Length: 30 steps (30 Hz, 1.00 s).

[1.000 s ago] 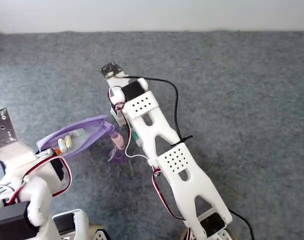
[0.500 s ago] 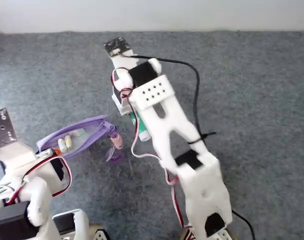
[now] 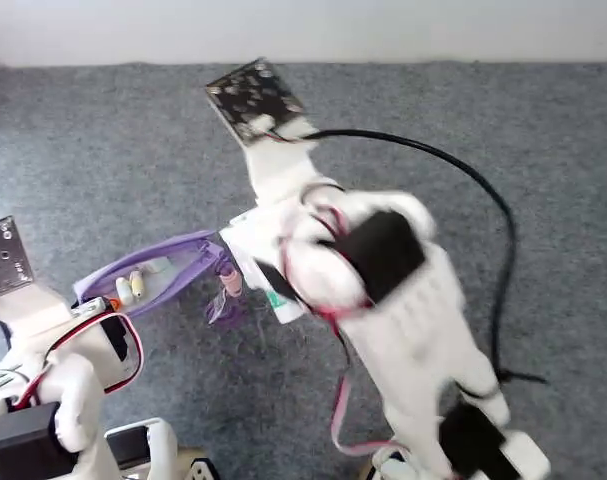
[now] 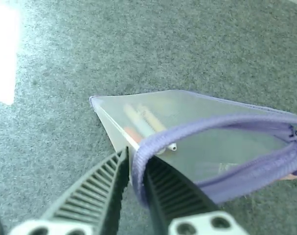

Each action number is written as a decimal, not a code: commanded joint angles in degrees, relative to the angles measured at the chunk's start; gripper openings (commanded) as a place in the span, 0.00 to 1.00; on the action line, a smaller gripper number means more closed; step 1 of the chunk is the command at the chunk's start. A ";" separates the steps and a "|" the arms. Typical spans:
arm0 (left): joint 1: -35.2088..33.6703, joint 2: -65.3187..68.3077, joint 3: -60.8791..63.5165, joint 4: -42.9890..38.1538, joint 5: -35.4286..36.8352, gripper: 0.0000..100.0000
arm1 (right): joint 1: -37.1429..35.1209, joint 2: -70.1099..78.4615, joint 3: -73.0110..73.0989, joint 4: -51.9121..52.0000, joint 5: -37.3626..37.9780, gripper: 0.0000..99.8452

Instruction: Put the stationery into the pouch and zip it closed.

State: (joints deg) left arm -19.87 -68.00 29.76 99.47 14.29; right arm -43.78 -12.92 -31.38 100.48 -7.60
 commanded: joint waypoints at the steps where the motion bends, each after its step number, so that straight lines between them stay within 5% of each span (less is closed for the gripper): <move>1: 0.09 1.49 -5.14 1.05 2.02 0.01 | -2.07 -7.34 0.09 2.24 -1.93 0.01; 13: 0.00 17.67 -20.09 1.05 2.29 0.01 | -4.88 -17.89 0.44 -2.86 -7.03 0.01; 22: -0.09 21.36 -18.77 1.05 2.29 0.01 | -5.14 -15.43 18.55 -38.81 -9.93 0.01; 30: 0.00 22.51 -18.33 0.97 4.57 0.01 | -4.97 -21.41 39.03 -62.81 -4.31 0.01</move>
State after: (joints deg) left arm -20.13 -46.90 13.05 99.47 16.40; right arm -48.70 -30.59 3.78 45.19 -13.49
